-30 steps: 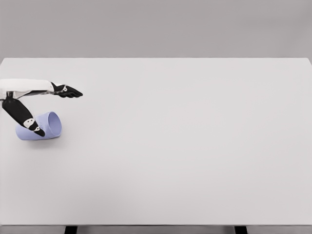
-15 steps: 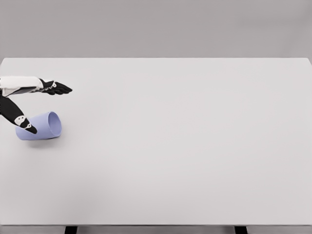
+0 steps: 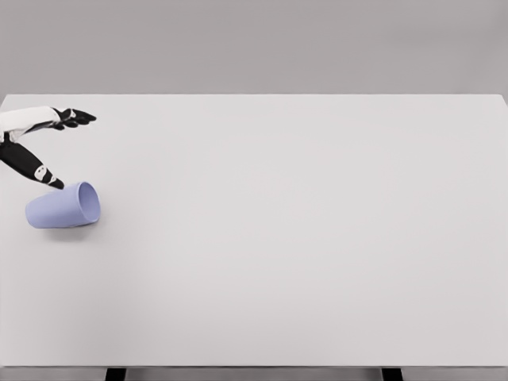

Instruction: Flip the cup with left arm and place it on the table

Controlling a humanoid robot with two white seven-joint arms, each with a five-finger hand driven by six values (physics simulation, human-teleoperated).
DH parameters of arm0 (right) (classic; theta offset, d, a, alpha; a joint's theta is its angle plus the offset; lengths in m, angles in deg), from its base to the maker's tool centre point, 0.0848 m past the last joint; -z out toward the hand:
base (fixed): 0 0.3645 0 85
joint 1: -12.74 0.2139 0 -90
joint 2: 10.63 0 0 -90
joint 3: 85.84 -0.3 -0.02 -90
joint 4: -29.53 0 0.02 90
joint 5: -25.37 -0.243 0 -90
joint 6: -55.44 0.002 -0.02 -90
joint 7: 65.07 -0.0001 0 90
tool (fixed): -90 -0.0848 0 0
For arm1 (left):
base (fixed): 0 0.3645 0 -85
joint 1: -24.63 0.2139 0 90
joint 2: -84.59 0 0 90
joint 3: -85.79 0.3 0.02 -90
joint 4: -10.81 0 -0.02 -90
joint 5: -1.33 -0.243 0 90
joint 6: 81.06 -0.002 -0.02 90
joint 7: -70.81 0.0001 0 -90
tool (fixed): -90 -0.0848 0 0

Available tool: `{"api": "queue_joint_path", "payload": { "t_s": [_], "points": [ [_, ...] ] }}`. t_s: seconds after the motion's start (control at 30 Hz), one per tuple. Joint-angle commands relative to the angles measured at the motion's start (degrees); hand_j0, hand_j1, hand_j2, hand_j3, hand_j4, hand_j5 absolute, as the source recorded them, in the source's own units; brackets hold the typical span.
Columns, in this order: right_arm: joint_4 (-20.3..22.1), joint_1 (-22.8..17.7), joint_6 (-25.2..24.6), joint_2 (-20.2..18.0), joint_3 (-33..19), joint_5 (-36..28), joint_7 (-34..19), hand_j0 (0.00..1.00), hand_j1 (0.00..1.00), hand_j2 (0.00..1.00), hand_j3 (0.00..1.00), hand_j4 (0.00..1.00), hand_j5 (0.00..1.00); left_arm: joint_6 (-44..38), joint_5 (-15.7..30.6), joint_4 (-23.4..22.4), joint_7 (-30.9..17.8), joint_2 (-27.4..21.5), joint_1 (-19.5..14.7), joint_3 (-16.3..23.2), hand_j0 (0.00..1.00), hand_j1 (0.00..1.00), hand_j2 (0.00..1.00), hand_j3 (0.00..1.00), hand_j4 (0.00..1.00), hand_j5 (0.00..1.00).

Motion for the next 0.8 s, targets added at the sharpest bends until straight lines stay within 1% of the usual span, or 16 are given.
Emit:
{"api": "queue_joint_path", "payload": {
  "t_s": [0.0, 0.07, 0.13, 0.23, 0.3, 0.37, 0.4, 0.5, 0.6, 0.67, 0.77],
  "points": [
    [0.00, 0.00, 0.07, 0.00, -0.05, 0.00, -0.02, 1.00, 1.00, 1.00, 1.00, 1.00, 1.00, -0.72, -0.56, 0.02, 1.00, 0.09, -0.05, -0.09, 1.00, 1.00, 1.00, 1.00, 1.00, 1.00],
    [0.00, 0.00, -0.02, 0.00, 0.04, 0.00, -0.02, 1.00, 1.00, 1.00, 1.00, 1.00, 1.00, -0.99, -0.74, 0.02, 1.00, 0.18, 1.27, -0.09, 1.00, 1.00, 1.00, 1.00, 1.00, 1.00],
    [0.00, 0.00, -0.02, 0.00, 0.04, 0.00, -0.02, 1.00, 1.00, 1.00, 1.00, 1.00, 1.00, -1.95, -1.88, 0.02, 1.00, 0.09, 2.76, -0.18, 1.00, 1.00, 1.00, 1.00, 1.00, 1.00],
    [0.00, 0.00, 0.07, 0.00, 0.04, 0.00, -0.02, 1.00, 1.00, 1.00, 1.00, 1.00, 1.00, -2.92, -2.32, 0.02, 1.00, 0.17, 3.38, -0.09, 1.00, 1.00, 1.00, 1.00, 1.00, 1.00],
    [0.00, 0.00, -0.02, 0.00, -0.05, 0.00, -0.02, 1.00, 1.00, 1.00, 1.00, 1.00, 1.00, -3.09, -2.94, 0.02, 0.91, 0.79, 4.70, -0.18, 1.00, 1.00, 1.00, 1.00, 1.00, 1.00],
    [0.00, 0.00, -0.02, 0.00, 0.04, 0.00, -0.02, 1.00, 1.00, 1.00, 1.00, 1.00, 1.00, -3.10, -3.72, -0.07, 0.91, 1.05, 4.96, -0.18, 1.00, 1.00, 1.00, 1.00, 1.00, 1.00],
    [0.00, 0.00, -0.02, 0.00, 0.04, 0.00, -0.02, 1.00, 1.00, 1.00, 1.00, 1.00, 1.00, -3.09, -3.90, -0.07, 0.91, 1.40, 5.84, -0.26, 1.00, 1.00, 1.00, 1.00, 1.00, 1.00],
    [0.00, 0.00, -0.02, 0.00, 0.04, 0.00, -0.02, 1.00, 1.00, 1.00, 1.00, 1.00, 1.00, -3.10, -4.08, -0.07, 0.82, 1.84, 6.28, -0.09, 1.00, 1.00, 1.00, 1.00, 1.00, 1.00],
    [0.00, 0.00, -0.02, 0.00, 0.04, 0.00, -0.02, 1.00, 1.00, 1.00, 1.00, 1.00, 1.00, -3.71, -5.84, -0.07, 0.82, 2.28, 6.37, 0.17, 1.00, 1.00, 1.00, 1.00, 1.00, 1.00],
    [0.00, 0.00, 0.07, 0.00, -0.05, 0.00, -0.02, 1.00, 1.00, 1.00, 1.00, 1.00, 1.00, -3.80, -6.36, -0.16, 0.91, 2.99, 9.00, -0.70, 1.00, 1.00, 1.00, 1.00, 1.00, 1.00],
    [0.00, 0.00, -0.02, 0.00, -0.05, 0.00, -0.02, 1.00, 1.00, 1.00, 1.00, 1.00, 1.00, -3.89, -7.07, -0.16, 0.91, 3.16, 9.80, -1.32, 1.00, 1.00, 1.00, 1.00, 1.00, 1.00]
  ]
}}
